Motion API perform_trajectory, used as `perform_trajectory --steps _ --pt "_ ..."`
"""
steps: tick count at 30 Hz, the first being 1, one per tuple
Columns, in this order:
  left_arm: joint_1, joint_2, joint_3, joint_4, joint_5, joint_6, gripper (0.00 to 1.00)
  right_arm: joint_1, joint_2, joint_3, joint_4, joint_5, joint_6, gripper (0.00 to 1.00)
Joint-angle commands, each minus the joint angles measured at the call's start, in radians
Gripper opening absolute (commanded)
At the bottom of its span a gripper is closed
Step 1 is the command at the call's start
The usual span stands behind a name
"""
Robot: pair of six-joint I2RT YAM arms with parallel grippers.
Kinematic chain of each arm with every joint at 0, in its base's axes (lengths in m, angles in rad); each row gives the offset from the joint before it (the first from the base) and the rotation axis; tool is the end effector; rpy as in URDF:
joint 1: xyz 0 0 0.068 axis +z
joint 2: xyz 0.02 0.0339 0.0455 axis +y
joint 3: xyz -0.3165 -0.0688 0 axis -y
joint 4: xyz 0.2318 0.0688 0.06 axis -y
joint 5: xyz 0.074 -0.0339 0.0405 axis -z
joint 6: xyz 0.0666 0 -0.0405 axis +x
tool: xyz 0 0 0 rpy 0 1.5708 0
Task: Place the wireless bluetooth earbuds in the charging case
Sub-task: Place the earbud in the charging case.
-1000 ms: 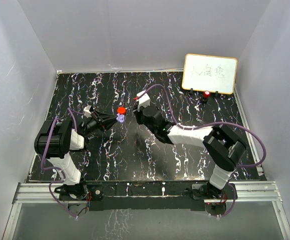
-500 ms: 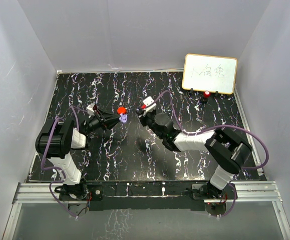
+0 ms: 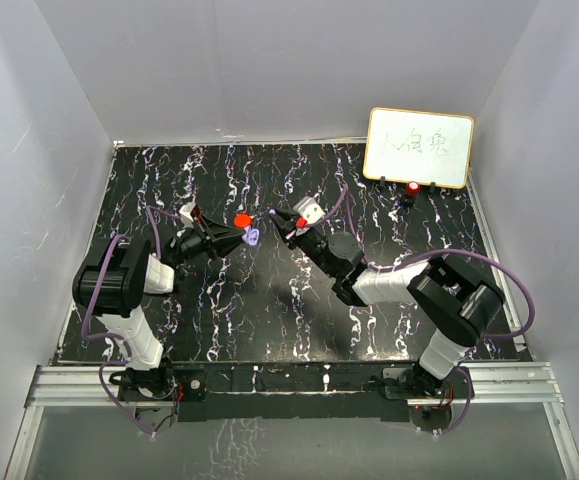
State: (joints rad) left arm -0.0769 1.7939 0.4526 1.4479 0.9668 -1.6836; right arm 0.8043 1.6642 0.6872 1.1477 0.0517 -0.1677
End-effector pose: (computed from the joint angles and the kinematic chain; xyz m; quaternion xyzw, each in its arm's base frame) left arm 0.3072 -0.0787 0.2220 -0.1859 0.6597 -0.7056 0.1800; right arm 0.2573 0.2623 0.2939 -0.2833 0.5787 0.2235 0.7314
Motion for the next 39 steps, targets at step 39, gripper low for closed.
perform_trajectory --steps 39 --pt "-0.052 0.012 0.083 0.028 0.067 0.03 0.0 -0.008 0.214 -0.048 0.626 -0.268 -0.324 0.0"
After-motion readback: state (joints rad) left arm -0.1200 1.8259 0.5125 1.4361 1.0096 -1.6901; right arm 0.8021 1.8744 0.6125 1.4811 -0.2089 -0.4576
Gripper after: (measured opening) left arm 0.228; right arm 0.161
